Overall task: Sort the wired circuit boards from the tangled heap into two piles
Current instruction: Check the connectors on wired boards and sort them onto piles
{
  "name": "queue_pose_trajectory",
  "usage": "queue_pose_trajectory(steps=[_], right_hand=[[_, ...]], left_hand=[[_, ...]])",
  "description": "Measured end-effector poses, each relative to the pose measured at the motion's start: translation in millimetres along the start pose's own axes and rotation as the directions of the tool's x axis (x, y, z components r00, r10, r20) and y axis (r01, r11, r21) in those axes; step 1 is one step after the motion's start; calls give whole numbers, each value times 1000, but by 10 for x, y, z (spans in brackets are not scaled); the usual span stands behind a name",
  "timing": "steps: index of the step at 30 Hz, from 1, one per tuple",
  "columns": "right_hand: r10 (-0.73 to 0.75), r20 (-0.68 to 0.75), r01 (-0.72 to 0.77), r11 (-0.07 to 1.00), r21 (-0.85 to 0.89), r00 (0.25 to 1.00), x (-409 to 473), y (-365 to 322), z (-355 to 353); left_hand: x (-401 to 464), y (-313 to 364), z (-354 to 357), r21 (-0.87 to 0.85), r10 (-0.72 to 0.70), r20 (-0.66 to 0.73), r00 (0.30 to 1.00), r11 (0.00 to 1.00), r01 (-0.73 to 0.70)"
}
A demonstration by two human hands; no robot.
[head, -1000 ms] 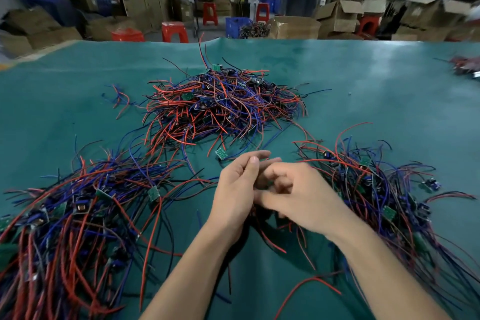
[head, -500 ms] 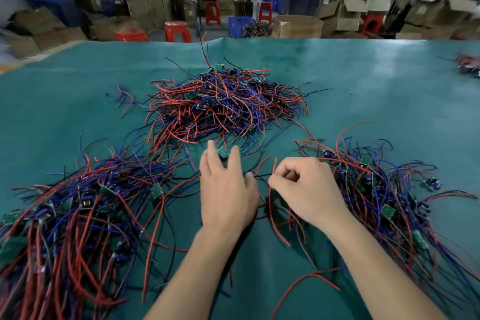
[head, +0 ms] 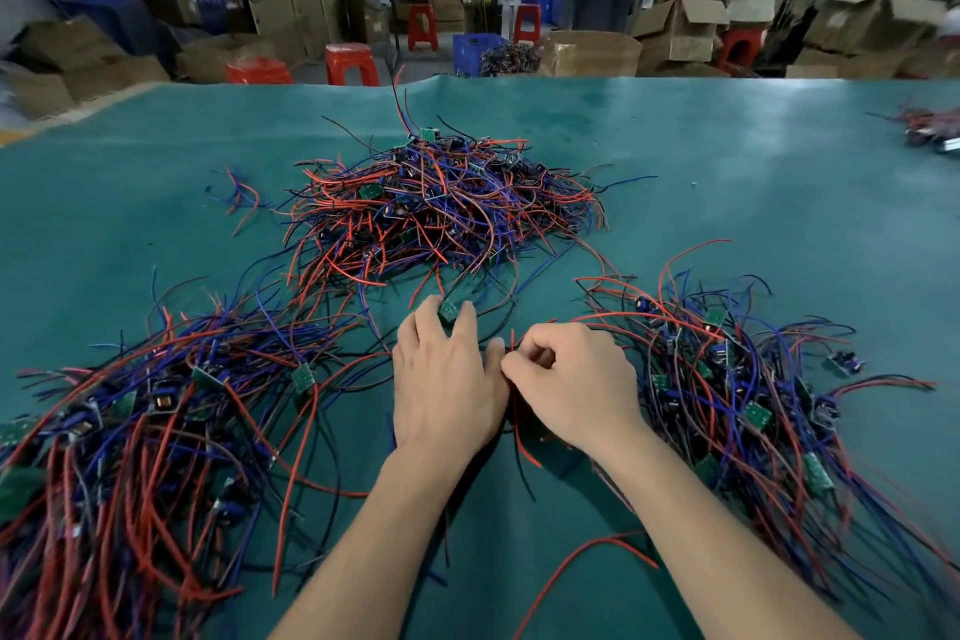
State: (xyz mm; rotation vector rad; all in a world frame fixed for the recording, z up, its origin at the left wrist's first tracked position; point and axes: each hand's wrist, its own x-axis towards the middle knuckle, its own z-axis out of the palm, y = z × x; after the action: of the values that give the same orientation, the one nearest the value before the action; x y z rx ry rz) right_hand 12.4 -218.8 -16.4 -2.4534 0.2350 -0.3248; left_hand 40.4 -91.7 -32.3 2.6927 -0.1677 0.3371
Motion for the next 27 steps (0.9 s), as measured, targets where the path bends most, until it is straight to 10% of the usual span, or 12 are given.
queue_pose_trajectory(steps=[8,13,21,27], right_hand=[[34,-62,-30,997,69,997,23,17,13],[-8,-59,19,983,185,998,-3,-28,-52],[48,192,-193,444,875,980,-54,-161,-295],[89,58,-93,460,883,994,-15,-76,-388]], left_hand=[[-43,61,-116,-247,36,-171,985,966,-78],[-167,185,-149,-197,306,-405,862,891,-409],[-252,260,-140,-394,371,-525,766,691,-605],[-167,222,-86,-707,44,-333,942,649,-281]])
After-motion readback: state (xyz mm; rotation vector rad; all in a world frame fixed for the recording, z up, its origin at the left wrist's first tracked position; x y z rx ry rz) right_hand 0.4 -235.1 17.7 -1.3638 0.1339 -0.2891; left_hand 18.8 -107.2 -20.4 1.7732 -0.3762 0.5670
